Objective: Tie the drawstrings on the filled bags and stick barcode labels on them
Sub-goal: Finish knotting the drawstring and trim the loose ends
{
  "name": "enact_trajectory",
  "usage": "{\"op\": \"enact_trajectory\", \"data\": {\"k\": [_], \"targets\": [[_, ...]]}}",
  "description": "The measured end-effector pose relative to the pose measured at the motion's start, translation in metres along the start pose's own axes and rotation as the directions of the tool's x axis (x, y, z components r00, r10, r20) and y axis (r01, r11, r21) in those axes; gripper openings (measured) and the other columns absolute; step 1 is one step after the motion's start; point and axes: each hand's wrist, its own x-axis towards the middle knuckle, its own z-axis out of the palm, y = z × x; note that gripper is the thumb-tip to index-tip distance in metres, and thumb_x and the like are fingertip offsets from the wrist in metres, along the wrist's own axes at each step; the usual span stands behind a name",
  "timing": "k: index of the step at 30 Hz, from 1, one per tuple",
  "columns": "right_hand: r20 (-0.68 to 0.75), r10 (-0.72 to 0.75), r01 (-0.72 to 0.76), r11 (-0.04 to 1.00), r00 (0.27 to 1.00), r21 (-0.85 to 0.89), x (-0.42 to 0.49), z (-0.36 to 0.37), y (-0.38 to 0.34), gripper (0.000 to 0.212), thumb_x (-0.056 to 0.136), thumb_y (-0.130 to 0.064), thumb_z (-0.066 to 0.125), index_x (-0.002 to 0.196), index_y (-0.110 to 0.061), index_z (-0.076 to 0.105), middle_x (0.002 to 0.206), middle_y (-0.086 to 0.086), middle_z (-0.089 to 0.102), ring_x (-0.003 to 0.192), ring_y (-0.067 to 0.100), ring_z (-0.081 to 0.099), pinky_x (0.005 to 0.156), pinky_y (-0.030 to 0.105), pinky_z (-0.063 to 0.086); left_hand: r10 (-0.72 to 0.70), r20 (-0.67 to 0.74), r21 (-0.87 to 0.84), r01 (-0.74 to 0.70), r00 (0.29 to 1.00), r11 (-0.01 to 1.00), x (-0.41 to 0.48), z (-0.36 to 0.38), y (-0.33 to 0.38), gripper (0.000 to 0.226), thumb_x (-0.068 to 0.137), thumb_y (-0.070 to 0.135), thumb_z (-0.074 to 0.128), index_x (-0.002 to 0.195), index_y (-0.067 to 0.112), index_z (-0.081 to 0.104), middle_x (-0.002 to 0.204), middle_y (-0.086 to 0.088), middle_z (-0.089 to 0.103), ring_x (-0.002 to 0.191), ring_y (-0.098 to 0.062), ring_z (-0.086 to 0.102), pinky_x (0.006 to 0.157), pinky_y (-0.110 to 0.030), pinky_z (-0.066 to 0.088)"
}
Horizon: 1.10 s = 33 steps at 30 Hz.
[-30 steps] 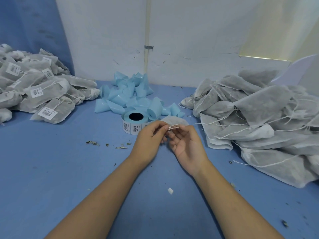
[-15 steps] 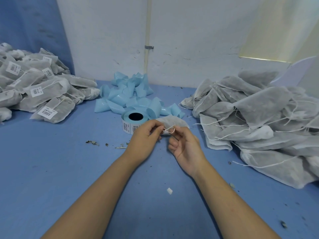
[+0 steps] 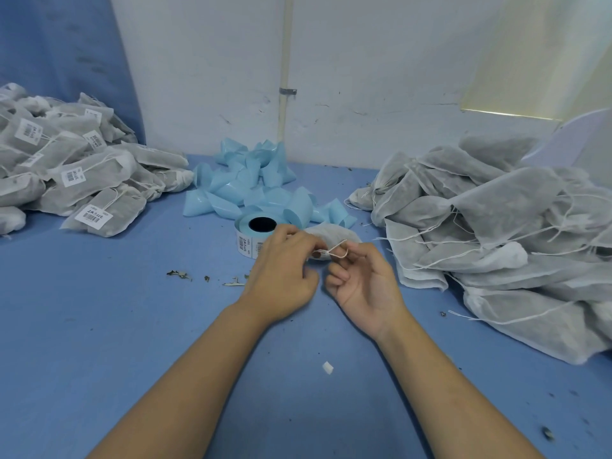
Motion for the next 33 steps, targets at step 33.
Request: {"op": "enact_trajectory", "data": {"k": [33], "targets": [[-0.238, -0.214, 0.175, 0.969, 0.947, -0.176, 0.005, 0.001, 0.014, 0.010, 0.086, -0.003, 0.065, 0.077, -0.008, 0.065, 0.080, 0.003, 0.070, 0.079, 0.010, 0.066, 0.081, 0.020, 0.055, -0.553, -0.190, -0.759, 0.235, 0.811, 0.607, 0.010, -0.010, 0.019, 0.035, 0.078, 0.017, 0.041, 0.099, 0.029, 0.066, 0.094, 0.010, 0.067, 0.090, -0.013, 0.060, 0.087, -0.037, 0.049]]}}
